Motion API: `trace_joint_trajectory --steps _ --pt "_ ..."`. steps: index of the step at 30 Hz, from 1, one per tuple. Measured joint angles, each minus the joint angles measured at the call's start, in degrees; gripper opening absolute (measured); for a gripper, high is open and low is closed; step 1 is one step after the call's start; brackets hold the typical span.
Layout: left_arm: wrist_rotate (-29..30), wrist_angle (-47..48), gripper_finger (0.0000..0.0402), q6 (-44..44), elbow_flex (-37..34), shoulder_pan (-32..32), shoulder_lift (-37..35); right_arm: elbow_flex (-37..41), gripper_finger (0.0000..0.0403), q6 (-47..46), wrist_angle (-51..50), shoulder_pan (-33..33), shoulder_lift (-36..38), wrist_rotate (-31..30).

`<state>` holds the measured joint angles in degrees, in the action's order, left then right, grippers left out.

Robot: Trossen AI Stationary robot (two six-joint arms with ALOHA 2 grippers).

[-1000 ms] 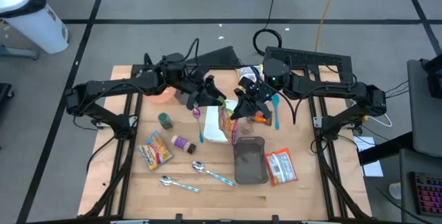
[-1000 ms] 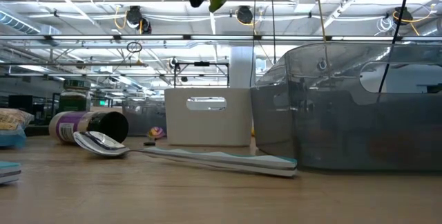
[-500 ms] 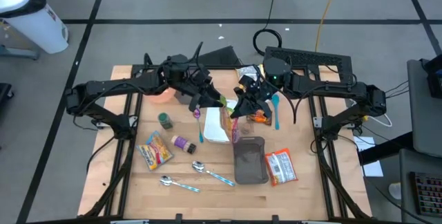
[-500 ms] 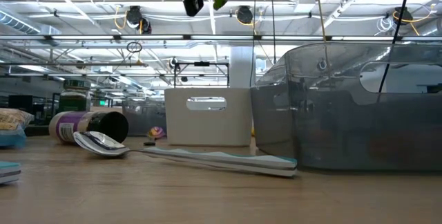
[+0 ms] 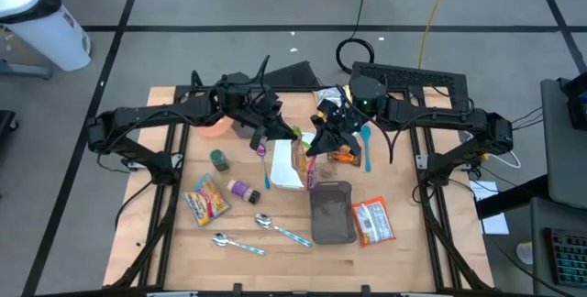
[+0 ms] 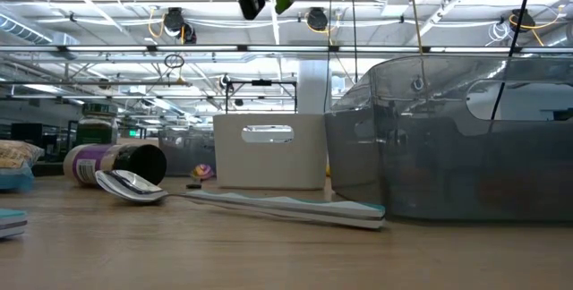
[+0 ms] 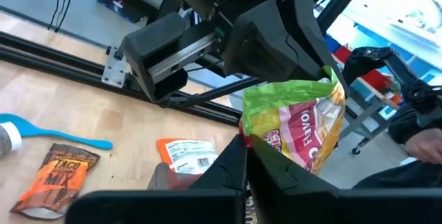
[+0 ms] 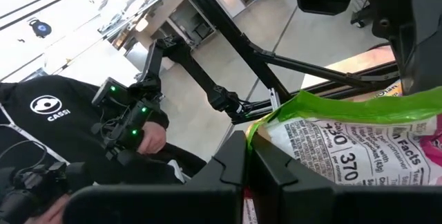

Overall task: Pick & Place Food Item
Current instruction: Put the green noodle pack into the top black bin

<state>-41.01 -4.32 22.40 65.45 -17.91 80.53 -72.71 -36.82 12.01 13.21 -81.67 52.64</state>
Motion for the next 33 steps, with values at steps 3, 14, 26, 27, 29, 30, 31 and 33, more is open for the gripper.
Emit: trace_joint_trajectory --steps 3,14,26,27,29,30,31,33 --pt "0.0 0.0 0.0005 -0.16 0.0 0.0 0.0 0.0 0.0001 0.08 0.14 0.0 0.0 -0.02" --pt "0.04 0.02 0.0002 -0.21 0.0 -0.11 0.0 0.0 0.0084 -3.44 0.61 0.67 0.0 -0.08" --pt "0.39 -0.32 0.0001 0.63 -0.04 -0.78 0.0 0.01 0.0175 -7.29 0.53 10.0 1.35 0.5" --pt "0.41 -0.65 0.0001 1.09 -0.04 -1.03 0.0 0.02 0.0177 -7.12 0.5 10.99 1.57 0.52" --pt "0.56 -2.22 0.0001 2.83 -0.04 -1.71 0.0 0.0 0.0178 -5.88 0.92 12.61 2.04 -0.09" --pt "0.79 -3.42 0.0001 3.95 -0.04 -2.05 0.0 0.0 0.0177 -5.13 0.71 13.52 2.52 -0.14" --pt "1.56 -4.58 0.0001 4.91 -0.04 -2.37 -0.01 0.0 0.0176 -4.31 0.53 14.34 2.88 -0.34" --pt "3.86 -6.52 0.0001 6.35 -0.04 -2.95 -0.02 0.0 0.0173 -2.17 0.7 15.12 3.48 -2.96"
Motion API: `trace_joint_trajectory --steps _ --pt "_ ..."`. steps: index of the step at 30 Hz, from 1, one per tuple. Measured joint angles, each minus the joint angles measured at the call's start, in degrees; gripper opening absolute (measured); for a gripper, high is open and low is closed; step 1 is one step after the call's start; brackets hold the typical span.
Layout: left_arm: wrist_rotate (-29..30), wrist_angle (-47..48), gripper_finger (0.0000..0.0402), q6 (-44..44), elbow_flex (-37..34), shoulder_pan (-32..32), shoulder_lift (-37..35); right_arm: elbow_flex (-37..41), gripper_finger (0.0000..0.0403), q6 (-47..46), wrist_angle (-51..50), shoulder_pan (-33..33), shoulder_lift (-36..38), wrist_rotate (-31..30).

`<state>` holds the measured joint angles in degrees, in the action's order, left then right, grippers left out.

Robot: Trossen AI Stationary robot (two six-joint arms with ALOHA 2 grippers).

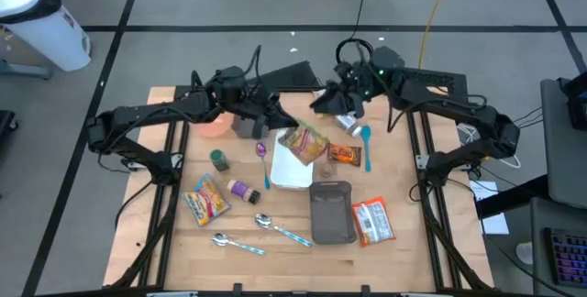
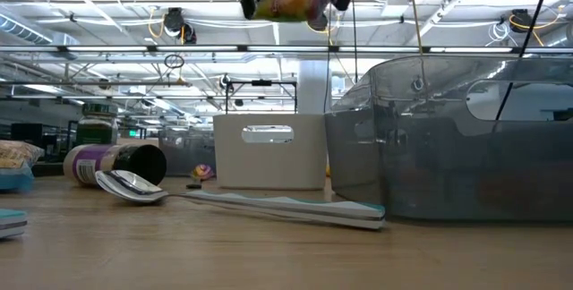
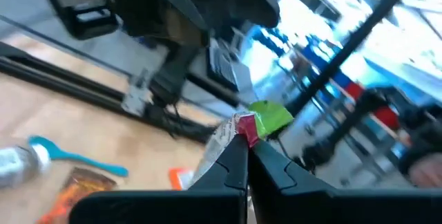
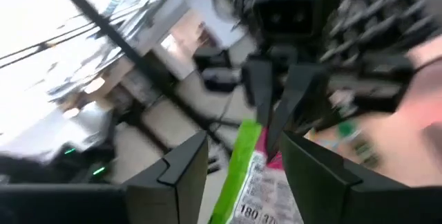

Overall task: Pick & Place Food Item
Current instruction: Put the green noodle pack into the top black bin

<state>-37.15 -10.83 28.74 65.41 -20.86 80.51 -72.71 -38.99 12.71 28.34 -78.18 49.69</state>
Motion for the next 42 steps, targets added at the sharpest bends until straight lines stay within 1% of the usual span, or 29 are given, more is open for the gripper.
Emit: trace_joint_trajectory --steps 3,6,11,13,23,34,42 --pt "2.04 -1.31 0.0001 1.55 0.0 -0.9 0.0 0.0 0.0168 4.1 -0.2 0.94 1.47 -4.59" --pt "4.78 -1.41 0.0001 3.6 0.0 -1.58 0.0 0.0 0.0167 9.51 -1.34 1.11 3.33 -10.5" --pt "10.96 -1.41 0.0 5.16 0.0 -1.74 0.0 0.0 0.0167 22.86 -8.59 -0.46 5.95 -21.76" --pt "12.49 -1.38 0.0 6.05 0.0 -1.73 0.0 0.0 0.0167 25.91 -11.45 -1.32 6.54 -24.75" --pt "13.11 -1.44 0.0 5.88 0.0 -1.84 0.0 0.02 0.0169 29.56 -19.18 -3.74 5.64 -25.73" --pt "12.77 -2.95 0.0 5.47 0.0 -2.36 0.0 0.02 0.0164 30.81 -22.05 -3.72 4.23 -25.98" --pt "12.67 -3.01 0.0 4.82 0.0 -2.38 -0.02 0.02 0.016 30.89 -22.89 -3.72 4.23 -28.08"
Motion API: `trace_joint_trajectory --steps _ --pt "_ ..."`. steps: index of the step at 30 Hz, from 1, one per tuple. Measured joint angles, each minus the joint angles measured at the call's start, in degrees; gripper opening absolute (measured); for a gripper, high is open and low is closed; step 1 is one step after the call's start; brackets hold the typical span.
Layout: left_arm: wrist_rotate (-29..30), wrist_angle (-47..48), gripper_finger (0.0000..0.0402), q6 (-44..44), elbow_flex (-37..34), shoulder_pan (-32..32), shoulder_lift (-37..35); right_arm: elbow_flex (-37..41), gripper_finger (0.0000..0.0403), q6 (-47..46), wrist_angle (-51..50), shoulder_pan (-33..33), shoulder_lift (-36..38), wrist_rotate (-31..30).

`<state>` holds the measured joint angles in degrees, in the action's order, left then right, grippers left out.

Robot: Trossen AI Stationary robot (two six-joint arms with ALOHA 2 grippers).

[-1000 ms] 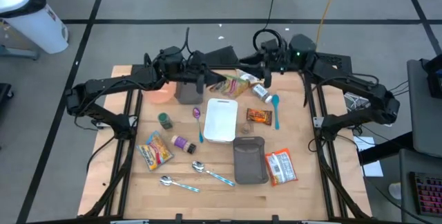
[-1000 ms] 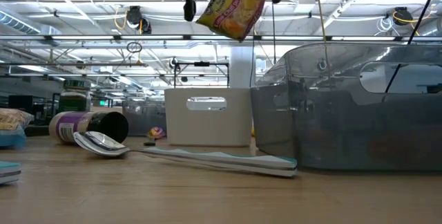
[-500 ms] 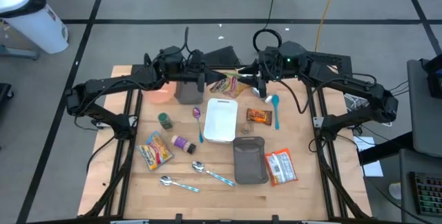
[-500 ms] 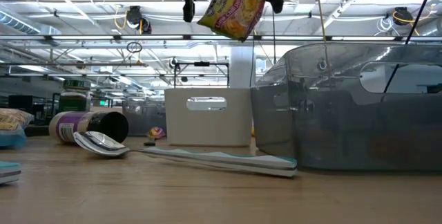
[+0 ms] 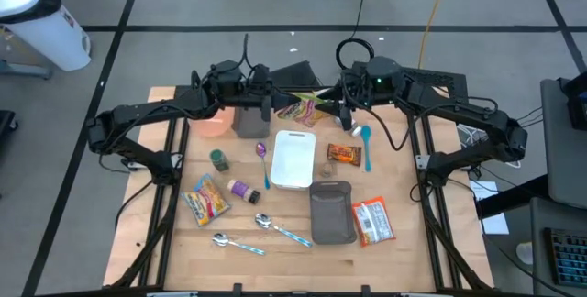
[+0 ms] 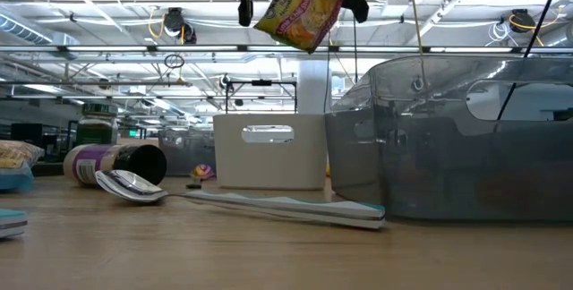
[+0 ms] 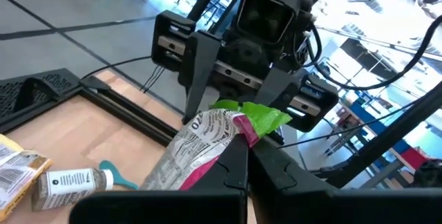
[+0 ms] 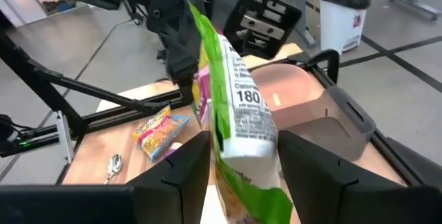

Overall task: Pick & Place Food Item
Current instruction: Put the green noodle pack into the top black bin

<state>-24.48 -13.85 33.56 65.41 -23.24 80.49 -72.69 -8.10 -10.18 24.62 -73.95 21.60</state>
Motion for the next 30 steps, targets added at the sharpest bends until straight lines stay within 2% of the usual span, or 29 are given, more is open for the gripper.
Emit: trace_joint_trajectory --steps 5,14,30 --pt "-1.04 0.04 0.0 -0.24 0.0 0.02 0.0 0.0 0.0125 0.88 -2.79 0.0 0.0 -0.78" --pt "-1.17 0.09 0.0001 -0.31 0.0 -0.01 0.01 0.0 0.0011 1.63 -2.95 0.0 0.0 -0.39" --pt "-2.67 0.26 0.0005 -1.69 0.0 -0.01 0.0 0.0 0.0 1.31 -2.96 0.0 0.0 -0.35"
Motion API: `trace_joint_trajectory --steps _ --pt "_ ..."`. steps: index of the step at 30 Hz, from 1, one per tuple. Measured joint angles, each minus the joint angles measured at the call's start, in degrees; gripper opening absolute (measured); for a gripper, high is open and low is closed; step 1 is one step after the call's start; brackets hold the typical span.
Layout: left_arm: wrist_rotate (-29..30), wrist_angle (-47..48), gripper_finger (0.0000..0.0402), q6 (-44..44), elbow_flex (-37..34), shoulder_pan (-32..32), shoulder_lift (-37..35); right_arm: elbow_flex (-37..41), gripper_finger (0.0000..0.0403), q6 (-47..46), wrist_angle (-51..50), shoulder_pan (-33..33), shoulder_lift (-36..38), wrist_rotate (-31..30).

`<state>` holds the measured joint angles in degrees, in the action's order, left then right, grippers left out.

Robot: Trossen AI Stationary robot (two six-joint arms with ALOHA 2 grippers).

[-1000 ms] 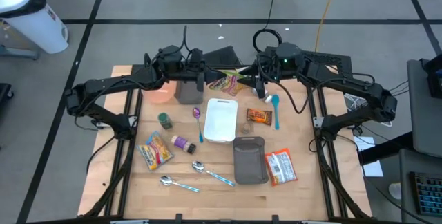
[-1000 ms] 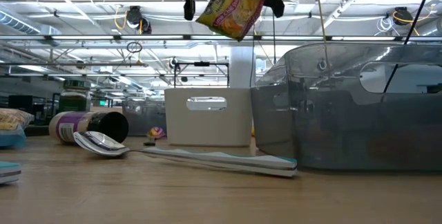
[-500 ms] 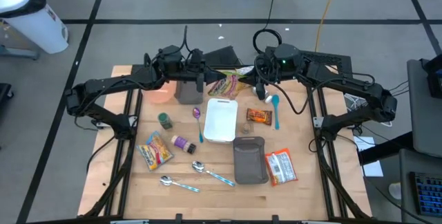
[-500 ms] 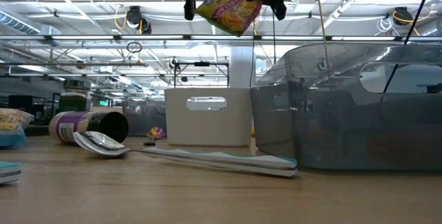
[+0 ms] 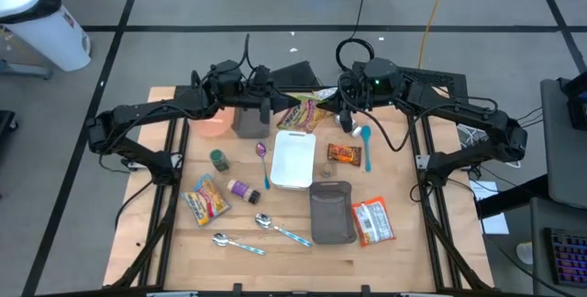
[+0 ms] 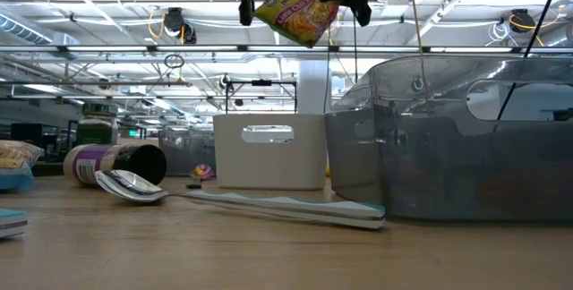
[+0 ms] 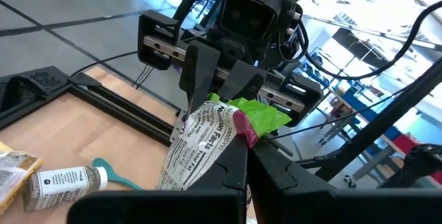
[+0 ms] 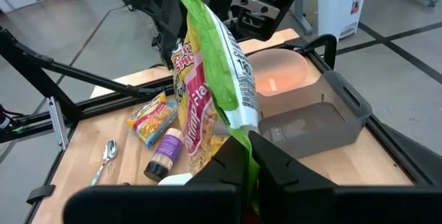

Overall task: Pick & Place Food Item
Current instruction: Put the green noodle pack into the top black bin

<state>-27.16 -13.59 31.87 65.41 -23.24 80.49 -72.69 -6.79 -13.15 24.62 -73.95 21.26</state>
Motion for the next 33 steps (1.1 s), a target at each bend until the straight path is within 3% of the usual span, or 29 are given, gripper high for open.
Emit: trace_joint_trajectory --steps 4,13,17,19,25,30,33 --pt "-0.02 -0.49 0.0028 -0.55 0.0 0.02 0.0 0.07 0.0 -0.95 0.03 0.0 0.53 0.01" --pt "-0.07 -9.14 0.0134 -0.23 0.09 -1.38 0.0 0.08 0.0 -3.42 -0.55 0.02 3.5 0.14" --pt "-1.66 -8.38 0.0163 -1.21 3.78 -3.83 0.02 0.09 0.0 -5.14 -1.82 0.02 5.59 1.51" --pt "-1.8 -3.36 0.017 -3.95 7.88 -4.66 0.02 0.07 0.0 -5.86 -2.75 0.0 6.51 1.71" --pt "0.8 25.16 0.0175 -20.14 26.6 -4.89 2.29 -3.59 0.0 -3.43 -8.97 0.27 6.91 6.07" --pt "2.35 43.3 0.0175 -22.6 41.43 -3.46 7.7 -8.73 0.0 3.49 -13.69 1.06 3.62 8.13" --pt "2.39 50.42 0.0175 -22.81 49.02 -1.82 11.51 -10.58 0.0 4.81 -13.84 2.01 1.17 12.92"
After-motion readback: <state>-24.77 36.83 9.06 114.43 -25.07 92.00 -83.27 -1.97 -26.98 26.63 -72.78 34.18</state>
